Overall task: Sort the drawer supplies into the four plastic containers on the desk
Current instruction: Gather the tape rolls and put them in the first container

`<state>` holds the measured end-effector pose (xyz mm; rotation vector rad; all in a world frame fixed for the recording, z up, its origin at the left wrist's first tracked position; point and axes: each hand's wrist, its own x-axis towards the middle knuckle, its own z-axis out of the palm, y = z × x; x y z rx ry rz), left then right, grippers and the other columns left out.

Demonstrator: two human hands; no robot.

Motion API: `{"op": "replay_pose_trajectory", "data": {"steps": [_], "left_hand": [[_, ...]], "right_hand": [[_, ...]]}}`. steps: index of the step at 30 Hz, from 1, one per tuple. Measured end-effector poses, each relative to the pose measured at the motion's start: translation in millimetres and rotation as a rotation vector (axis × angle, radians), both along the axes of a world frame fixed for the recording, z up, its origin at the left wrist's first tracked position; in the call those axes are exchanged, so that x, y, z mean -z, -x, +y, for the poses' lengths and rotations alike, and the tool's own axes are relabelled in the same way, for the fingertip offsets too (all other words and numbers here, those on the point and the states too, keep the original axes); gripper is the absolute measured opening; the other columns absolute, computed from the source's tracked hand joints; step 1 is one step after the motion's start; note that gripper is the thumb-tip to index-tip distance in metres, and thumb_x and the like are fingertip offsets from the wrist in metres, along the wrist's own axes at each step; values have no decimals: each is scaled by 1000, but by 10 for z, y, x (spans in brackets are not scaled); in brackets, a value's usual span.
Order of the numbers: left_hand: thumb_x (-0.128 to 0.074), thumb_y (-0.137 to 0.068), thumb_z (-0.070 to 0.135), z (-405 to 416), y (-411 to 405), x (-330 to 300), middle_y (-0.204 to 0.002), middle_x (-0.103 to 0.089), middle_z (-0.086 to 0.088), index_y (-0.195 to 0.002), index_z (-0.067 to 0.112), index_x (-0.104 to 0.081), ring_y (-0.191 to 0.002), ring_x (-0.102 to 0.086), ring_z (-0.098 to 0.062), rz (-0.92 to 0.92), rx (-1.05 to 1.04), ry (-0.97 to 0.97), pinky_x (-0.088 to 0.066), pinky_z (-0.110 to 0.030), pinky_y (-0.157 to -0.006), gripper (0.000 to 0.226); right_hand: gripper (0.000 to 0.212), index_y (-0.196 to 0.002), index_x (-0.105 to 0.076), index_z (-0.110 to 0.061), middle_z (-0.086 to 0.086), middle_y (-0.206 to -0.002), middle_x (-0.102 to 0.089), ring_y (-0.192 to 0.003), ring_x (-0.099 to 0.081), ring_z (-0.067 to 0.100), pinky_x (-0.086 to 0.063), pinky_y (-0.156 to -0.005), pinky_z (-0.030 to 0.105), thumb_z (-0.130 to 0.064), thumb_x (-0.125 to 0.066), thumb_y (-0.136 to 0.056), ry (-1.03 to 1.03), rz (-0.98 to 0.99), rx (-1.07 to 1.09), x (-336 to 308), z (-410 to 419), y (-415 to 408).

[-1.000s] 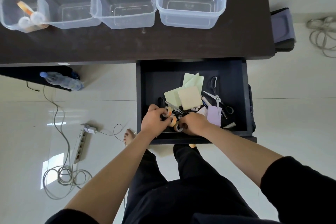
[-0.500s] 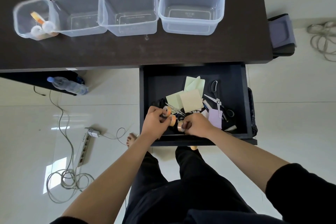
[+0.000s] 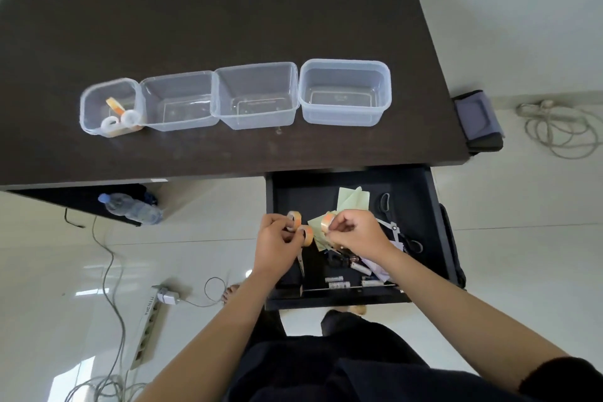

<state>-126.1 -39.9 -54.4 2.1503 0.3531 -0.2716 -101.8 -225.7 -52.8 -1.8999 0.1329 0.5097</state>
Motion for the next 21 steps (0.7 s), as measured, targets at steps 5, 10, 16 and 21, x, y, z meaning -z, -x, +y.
{"op": "replay_pose_trajectory", "data": {"steps": [5,10,16,21], "left_hand": [[-67,-85,17,319,-329,-205,-107,-49,5,-91,10,-66,-67,-58,-1,-27,48,29,-43,-1,-62,10],[-67,-83,13,613,-737,-419,-101,-49,4,-79,20,-59,-66,-64,-16,-56,261,97,-45,-7,-61,11],[-69,-81,19,790,-1060,-414,-99,-52,7,-85,13,-67,-67,-57,-3,-81,432,65,-45,-5,-64,7],[-71,-79,21,840,-1254,-557,-101,-53,3,-84,14,-68,-72,-64,-14,-109,481,135,-54,-19,-69,9]], "right_hand": [[20,-66,-66,-15,4,-59,-65,-55,-60,14,-49,-57,21,4,-72,-69,-66,-20,90,-185,371,-231],[11,-66,-62,-2,8,-58,-63,-55,-56,17,-45,-55,27,6,-69,-70,-99,-50,156,-285,753,-341],[9,-71,-70,-21,5,-60,-64,-57,-56,18,-46,-56,27,-16,-76,-66,-274,-58,237,-471,1002,-367],[8,-77,-71,-8,9,-58,-61,-53,-51,17,-41,-54,28,-3,-77,-74,-250,-95,327,-591,1082,-471]]}}
